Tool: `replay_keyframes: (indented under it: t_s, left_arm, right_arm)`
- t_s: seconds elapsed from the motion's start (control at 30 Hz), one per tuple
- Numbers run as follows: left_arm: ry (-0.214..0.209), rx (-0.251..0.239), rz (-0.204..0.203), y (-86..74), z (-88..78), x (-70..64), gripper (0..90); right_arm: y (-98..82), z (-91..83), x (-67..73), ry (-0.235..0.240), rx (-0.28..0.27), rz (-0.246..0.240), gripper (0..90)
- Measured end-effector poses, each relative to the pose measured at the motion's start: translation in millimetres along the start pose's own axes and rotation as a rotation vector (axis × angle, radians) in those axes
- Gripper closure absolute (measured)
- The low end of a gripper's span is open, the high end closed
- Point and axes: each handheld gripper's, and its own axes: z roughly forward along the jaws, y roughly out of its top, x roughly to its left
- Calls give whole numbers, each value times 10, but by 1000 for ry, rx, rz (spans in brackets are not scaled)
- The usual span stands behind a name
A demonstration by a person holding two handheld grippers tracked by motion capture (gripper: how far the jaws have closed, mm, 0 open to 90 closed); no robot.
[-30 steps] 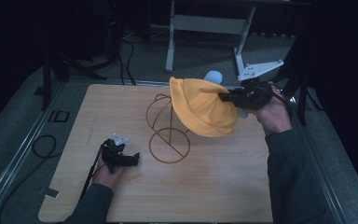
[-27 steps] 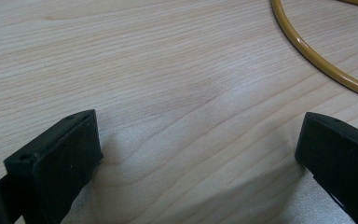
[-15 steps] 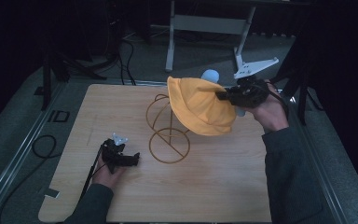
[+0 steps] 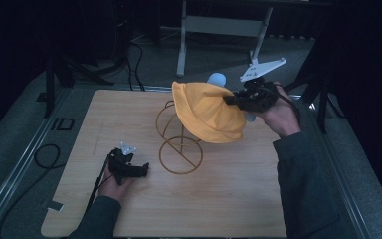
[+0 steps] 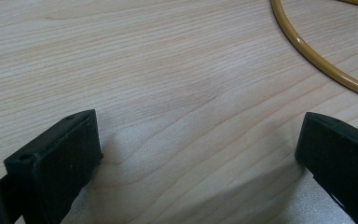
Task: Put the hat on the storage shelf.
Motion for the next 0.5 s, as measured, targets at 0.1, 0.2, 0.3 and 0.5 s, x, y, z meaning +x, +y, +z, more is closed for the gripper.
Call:
replay_keyframes:
  t_s: [0.1,0.2,0.3,0.5]
  left_arm:
    - [0,-2,-2,0,1,-1,1]
    - [1,-2,-2,0,2,-1,1]
    - [1,-3,-2,-1,2,-2,1]
    - [1,-4,-3,-1,3,-2,1]
  right_arm:
    - [32,60,15,-1,15,-11,836]
    - [60,103,27,2,21,-14,836]
    - [96,144,36,5,25,-18,835]
    - [179,225,64,15,35,-26,833]
